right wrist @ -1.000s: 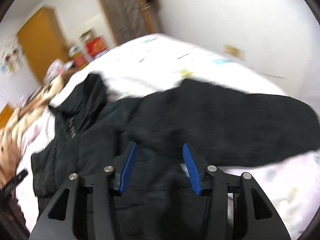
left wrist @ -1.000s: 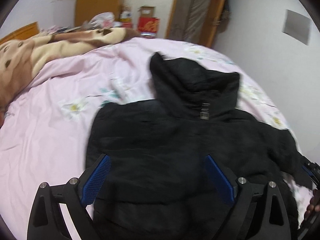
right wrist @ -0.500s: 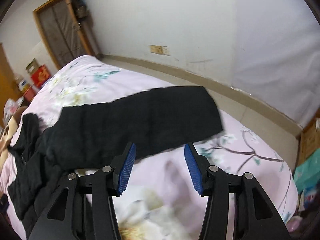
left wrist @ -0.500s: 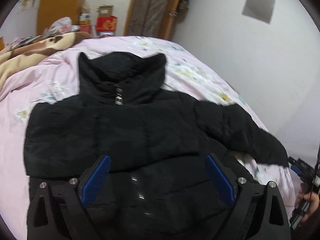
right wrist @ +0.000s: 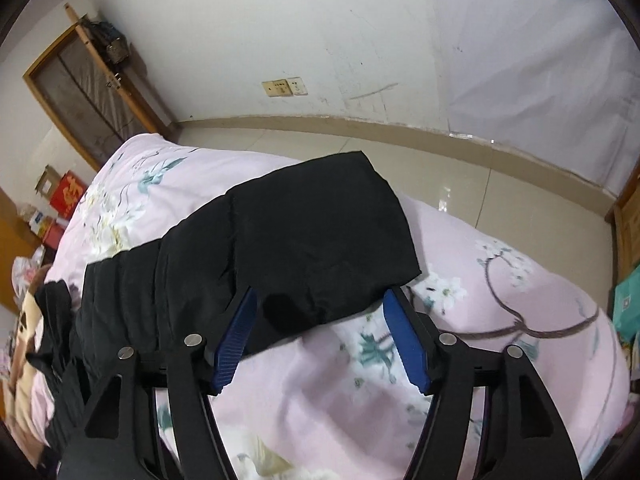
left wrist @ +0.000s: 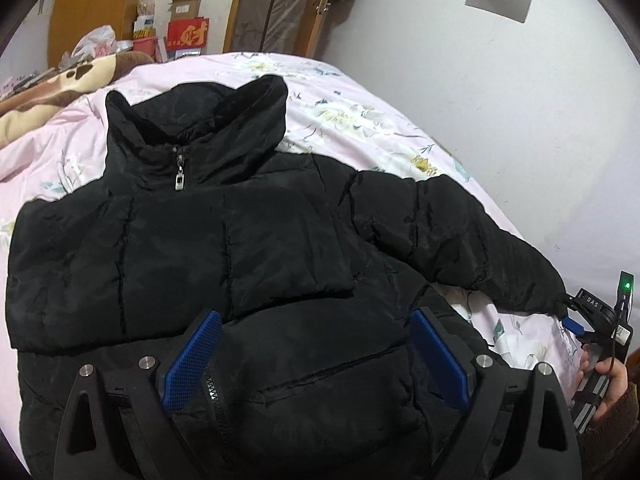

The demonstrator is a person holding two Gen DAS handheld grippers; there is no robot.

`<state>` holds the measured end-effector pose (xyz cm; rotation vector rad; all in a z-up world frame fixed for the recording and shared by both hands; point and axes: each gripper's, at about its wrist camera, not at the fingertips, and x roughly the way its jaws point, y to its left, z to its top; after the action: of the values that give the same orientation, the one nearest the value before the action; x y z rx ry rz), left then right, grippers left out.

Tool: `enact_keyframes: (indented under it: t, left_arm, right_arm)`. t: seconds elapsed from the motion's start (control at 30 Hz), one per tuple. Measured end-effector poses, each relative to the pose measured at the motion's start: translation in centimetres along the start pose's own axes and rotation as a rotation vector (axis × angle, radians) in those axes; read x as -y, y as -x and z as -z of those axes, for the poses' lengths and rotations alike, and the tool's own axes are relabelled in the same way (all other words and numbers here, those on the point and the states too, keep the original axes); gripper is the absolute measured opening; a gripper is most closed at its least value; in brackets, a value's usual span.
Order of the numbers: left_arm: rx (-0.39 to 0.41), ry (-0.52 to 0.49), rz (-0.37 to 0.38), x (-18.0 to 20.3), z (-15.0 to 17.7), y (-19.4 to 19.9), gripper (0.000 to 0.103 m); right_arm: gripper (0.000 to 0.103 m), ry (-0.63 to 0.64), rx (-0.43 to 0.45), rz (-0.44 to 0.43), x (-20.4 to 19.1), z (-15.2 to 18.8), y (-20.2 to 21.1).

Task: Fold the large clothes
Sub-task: 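Lift the sleeve with the right tool and carry it toward the jacket body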

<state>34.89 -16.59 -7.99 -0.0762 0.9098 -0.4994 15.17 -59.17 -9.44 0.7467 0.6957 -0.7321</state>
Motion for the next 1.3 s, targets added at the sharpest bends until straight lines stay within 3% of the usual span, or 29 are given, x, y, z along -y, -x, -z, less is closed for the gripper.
enact_keyframes:
  t: [0.37, 0.63, 0.83, 1.0, 1.07, 1.3]
  left_arm:
    - [-0.034, 0.006, -0.013, -0.4, 0.7, -1.4, 0.096]
    - [-0.049, -0.003, -0.015, -0.4, 1.2, -2.1, 0.096]
    - [-0.063, -0.011, -0.022, -0.2, 1.3, -2.4, 0.096]
    - [-0.063, -0.019, -0.018, -0.3, 1.2, -2.3, 0.096]
    - [-0.071, -0.035, -0.026, -0.3, 1.3, -2.3, 0.096]
    - [-0.094, -0.04, -0.022, -0.5, 1.7, -1.8, 0.096]
  right_arm:
    - [0.066, -0.031, -0.014, 0.017, 0.0, -1.0, -1.7]
    - [0.064, -0.166, -0.004, 0.011, 2.1, -0.9, -1.5]
    - [0.064, -0.16, -0.013, 0.001, 1.0, -2.3, -2.8]
    - [0.025, -0.116, 0.011, 0.024, 0.3, -2.6, -2.6]
    - [0.015, -0.086, 0.014, 0.049, 0.1, -2.7, -2.5]
    - [0.009, 0.028, 0.133, -0.006, -2.3, -3.0, 1.1]
